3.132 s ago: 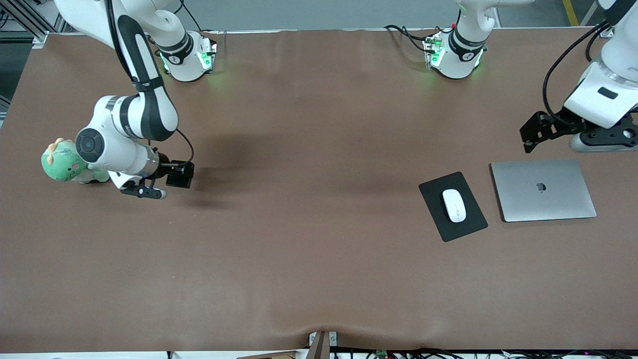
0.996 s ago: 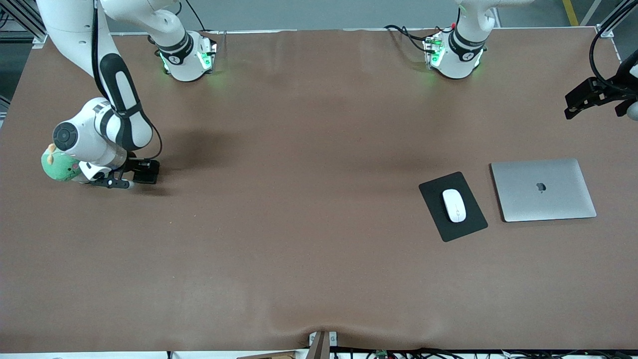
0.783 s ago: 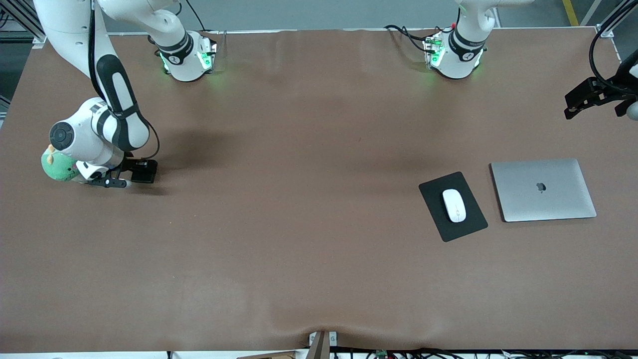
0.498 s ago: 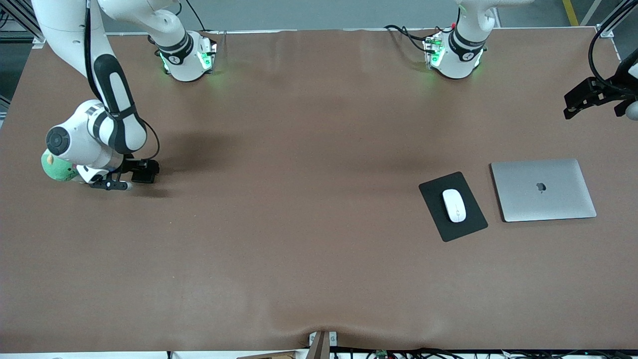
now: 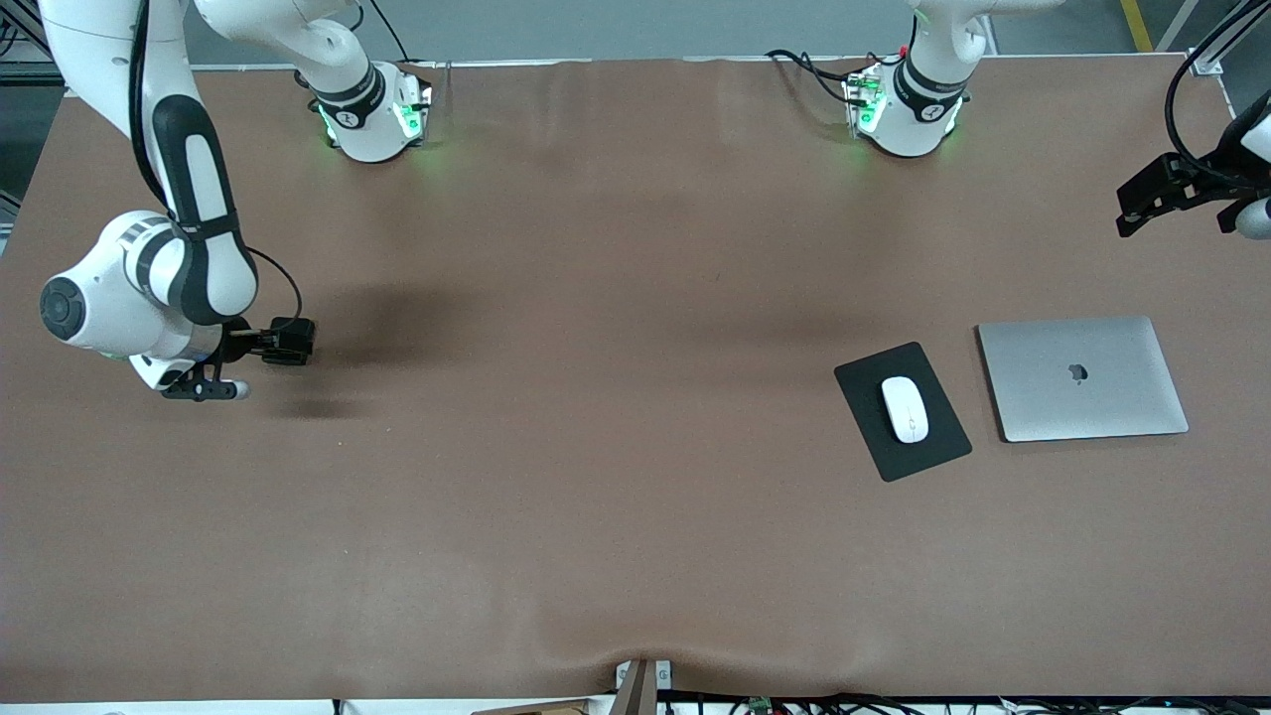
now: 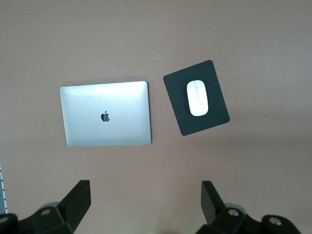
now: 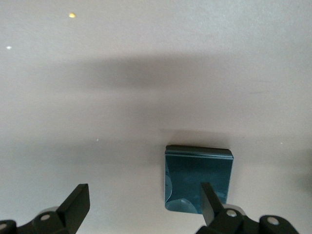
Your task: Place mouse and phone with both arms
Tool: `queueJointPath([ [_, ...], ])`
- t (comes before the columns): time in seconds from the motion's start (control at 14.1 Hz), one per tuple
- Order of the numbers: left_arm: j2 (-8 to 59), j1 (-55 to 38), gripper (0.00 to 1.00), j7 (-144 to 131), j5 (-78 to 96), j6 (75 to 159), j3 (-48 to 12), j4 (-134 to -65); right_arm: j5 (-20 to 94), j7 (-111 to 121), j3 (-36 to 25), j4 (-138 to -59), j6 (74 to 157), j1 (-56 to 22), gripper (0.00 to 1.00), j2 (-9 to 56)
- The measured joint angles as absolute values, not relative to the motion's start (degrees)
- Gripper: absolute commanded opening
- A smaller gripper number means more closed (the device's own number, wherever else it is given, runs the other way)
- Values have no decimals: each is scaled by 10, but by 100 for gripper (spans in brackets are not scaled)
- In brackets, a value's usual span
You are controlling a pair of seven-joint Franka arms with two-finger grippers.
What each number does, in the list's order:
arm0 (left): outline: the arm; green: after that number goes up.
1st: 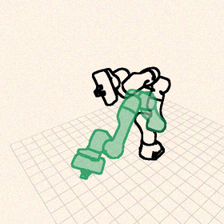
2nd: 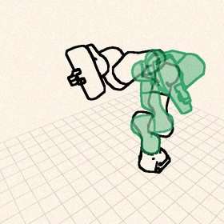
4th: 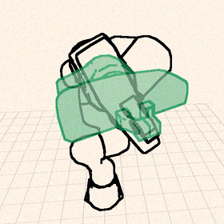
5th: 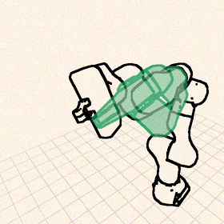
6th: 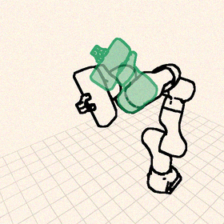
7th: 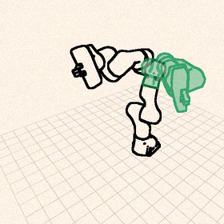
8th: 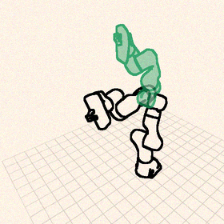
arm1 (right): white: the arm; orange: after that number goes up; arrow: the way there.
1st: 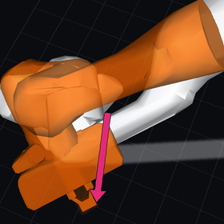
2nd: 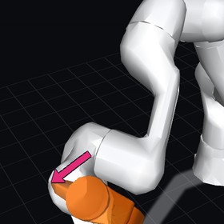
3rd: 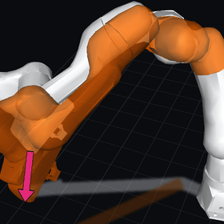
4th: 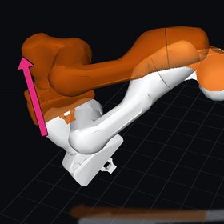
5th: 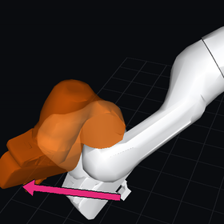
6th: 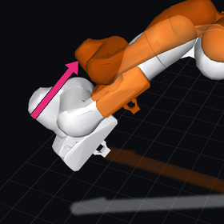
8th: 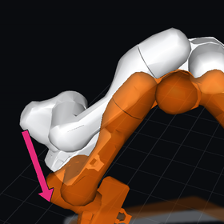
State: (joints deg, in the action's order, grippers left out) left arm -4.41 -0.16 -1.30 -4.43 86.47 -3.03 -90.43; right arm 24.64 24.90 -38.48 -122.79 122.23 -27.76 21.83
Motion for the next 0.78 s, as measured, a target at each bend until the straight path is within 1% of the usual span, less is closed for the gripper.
queueJointPath([
  [0.21, -44, -2, 100, -13, -44, 865, -31, -904, 225, 253, -392, -1182, 1152, -277, 100, 216],
  [0.43, -44, -2, 100, -13, -44, 865, -31, -905, 198, 253, -395, -1115, 1070, -277, 100, 213],
  [0.78, -44, -2, 100, -13, -44, 865, -31, -904, 172, 254, -397, -999, 958, -271, 100, 212],
])
